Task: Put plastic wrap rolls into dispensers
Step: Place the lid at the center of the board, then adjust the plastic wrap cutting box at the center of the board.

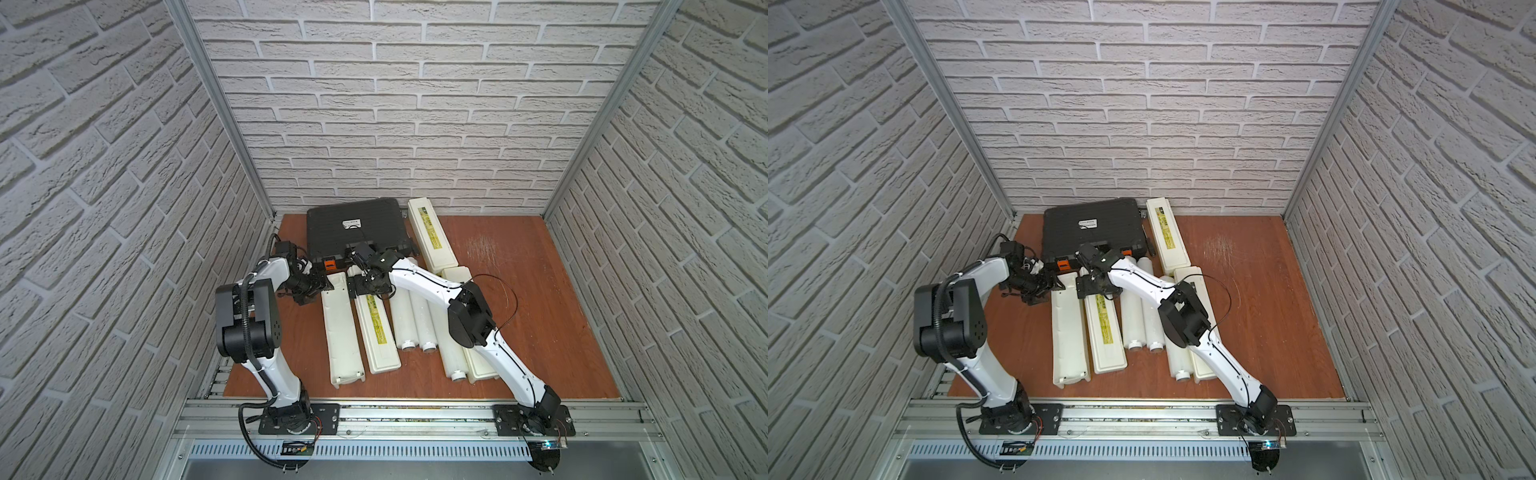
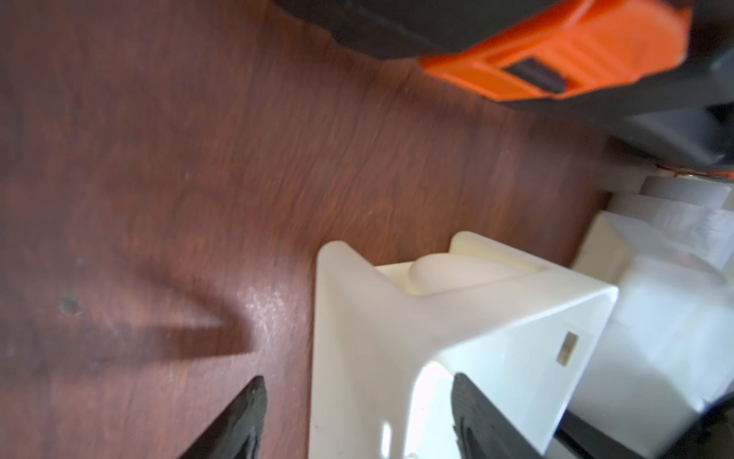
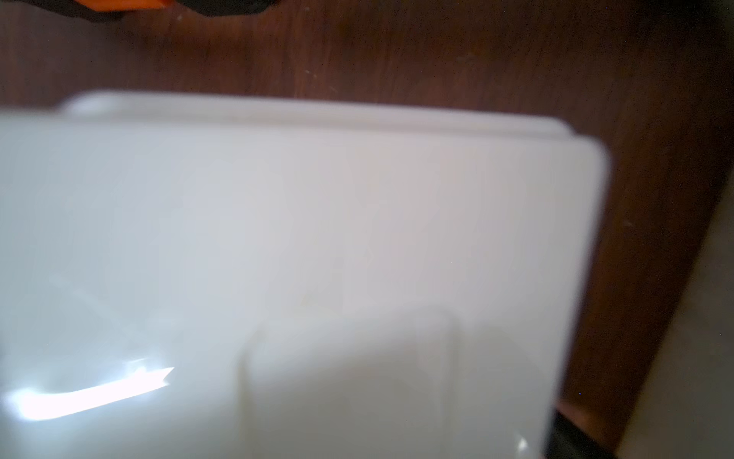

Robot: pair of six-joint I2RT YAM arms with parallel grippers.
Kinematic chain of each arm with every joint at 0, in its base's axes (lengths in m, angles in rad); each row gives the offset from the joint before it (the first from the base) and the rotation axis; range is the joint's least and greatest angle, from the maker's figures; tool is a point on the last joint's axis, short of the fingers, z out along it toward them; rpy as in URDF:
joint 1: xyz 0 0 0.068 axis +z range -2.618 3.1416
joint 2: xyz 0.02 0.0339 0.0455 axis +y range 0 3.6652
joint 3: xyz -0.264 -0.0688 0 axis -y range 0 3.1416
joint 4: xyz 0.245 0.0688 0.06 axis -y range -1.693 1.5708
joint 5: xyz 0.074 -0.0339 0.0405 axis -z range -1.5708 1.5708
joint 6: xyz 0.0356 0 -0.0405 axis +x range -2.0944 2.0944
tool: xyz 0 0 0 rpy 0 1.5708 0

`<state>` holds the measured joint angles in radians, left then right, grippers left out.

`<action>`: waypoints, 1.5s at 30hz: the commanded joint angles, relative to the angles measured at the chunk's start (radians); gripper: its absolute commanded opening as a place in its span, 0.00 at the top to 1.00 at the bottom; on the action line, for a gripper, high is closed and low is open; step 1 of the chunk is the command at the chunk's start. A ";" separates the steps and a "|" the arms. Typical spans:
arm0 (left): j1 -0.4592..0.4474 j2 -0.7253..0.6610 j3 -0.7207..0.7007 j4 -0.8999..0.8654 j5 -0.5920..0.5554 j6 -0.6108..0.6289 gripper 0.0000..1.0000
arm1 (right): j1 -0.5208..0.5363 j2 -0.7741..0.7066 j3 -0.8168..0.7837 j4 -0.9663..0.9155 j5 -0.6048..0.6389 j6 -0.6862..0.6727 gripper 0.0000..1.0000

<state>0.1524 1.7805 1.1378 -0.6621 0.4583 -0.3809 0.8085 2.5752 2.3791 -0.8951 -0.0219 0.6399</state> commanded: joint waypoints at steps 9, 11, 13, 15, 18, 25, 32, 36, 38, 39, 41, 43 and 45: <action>0.007 -0.036 -0.015 0.008 0.014 -0.016 0.27 | -0.009 -0.063 -0.031 0.003 0.039 0.002 0.00; 0.007 -0.034 -0.018 0.014 0.021 -0.020 0.27 | -0.004 -0.103 -0.038 0.023 0.043 -0.007 0.00; 0.007 -0.032 -0.022 0.023 0.034 -0.026 0.27 | -0.002 -0.150 -0.041 0.024 0.062 -0.031 0.00; 0.007 -0.033 -0.029 0.038 0.054 -0.036 0.27 | -0.003 -0.191 -0.054 0.014 0.082 -0.054 0.01; 0.005 -0.036 -0.037 0.056 0.090 -0.044 0.26 | -0.015 -0.239 -0.081 -0.044 0.124 -0.071 0.05; 0.003 -0.065 -0.078 0.080 0.122 -0.076 0.22 | -0.041 -0.365 -0.304 -0.093 0.227 -0.078 0.08; -0.024 -0.093 -0.123 0.100 0.151 -0.117 0.17 | -0.075 -0.314 -0.333 -0.161 0.179 -0.047 0.15; -0.043 -0.113 -0.156 0.125 0.150 -0.153 0.16 | -0.075 -0.264 -0.321 -0.175 0.177 -0.037 0.21; -0.051 -0.130 -0.179 0.144 0.152 -0.171 0.16 | -0.075 -0.238 -0.313 -0.186 0.159 -0.039 0.26; -0.055 -0.139 -0.190 0.154 0.154 -0.181 0.16 | -0.073 -0.228 -0.312 -0.186 0.150 -0.039 0.28; -0.060 -0.156 -0.208 0.160 0.147 -0.193 0.16 | -0.070 -0.212 -0.312 -0.183 0.133 -0.040 0.31; -0.063 -0.180 -0.234 0.180 0.146 -0.210 0.15 | -0.066 -0.195 -0.311 -0.180 0.133 -0.039 0.31; -0.066 -0.202 -0.261 0.209 0.146 -0.238 0.15 | -0.065 -0.183 -0.312 -0.183 0.133 -0.036 0.30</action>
<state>0.0933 1.6196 0.9077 -0.5014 0.5903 -0.5724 0.7368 2.3333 2.0773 -1.0569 0.1356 0.5919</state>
